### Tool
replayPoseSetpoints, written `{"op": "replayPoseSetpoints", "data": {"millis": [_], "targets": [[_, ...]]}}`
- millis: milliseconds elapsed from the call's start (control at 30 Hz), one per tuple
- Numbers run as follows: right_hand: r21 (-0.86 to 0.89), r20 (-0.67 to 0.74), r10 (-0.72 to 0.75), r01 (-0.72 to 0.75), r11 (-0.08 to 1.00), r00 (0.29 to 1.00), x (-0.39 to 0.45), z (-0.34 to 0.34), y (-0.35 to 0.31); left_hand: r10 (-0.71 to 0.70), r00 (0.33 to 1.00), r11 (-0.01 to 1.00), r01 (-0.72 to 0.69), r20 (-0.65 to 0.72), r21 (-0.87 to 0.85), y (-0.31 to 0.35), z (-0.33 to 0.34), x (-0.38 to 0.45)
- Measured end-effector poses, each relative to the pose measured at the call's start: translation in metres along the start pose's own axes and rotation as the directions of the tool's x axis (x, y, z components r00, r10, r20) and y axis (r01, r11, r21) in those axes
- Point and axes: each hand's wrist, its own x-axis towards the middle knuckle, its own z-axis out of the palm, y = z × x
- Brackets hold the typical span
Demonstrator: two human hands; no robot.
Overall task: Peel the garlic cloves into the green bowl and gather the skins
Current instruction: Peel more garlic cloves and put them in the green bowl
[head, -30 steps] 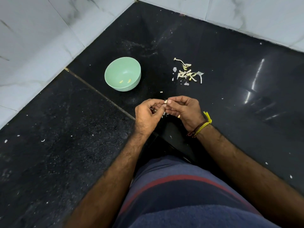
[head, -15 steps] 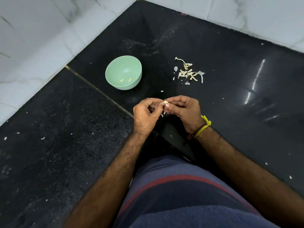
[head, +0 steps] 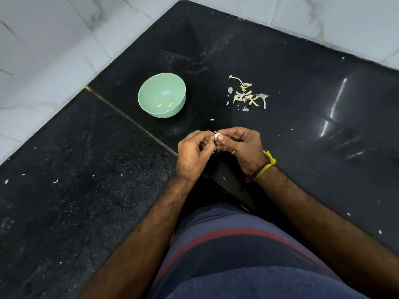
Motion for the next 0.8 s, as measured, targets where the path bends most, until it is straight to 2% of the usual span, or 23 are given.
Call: {"op": "replayPoseSetpoints", "data": {"millis": [233,500,600,800], "targets": [[0.038,0.037,0.008,-0.009,0.999,0.999,0.0,-0.002,0.003,0.002,1.0,1.0,-0.002,0.0,-0.003,-0.001,0.002,-0.003],[0.136,0.078,0.111,-0.121,0.983,0.991,0.001,0.007,0.003,-0.144,0.988,0.989,0.146,0.054,-0.024,0.001,0.003,0.001],[0.153,0.085,0.11,-0.122,0.981,0.99,-0.001,0.011,0.005,-0.174,0.983,0.984,0.175,0.066,-0.022,-0.001,0.003,0.001],[0.052,0.105,0.078,-0.084,0.995,0.991,-0.002,0.005,0.004,-0.304,0.952,0.945,0.306,0.039,-0.117,-0.001,0.006,0.005]]}}
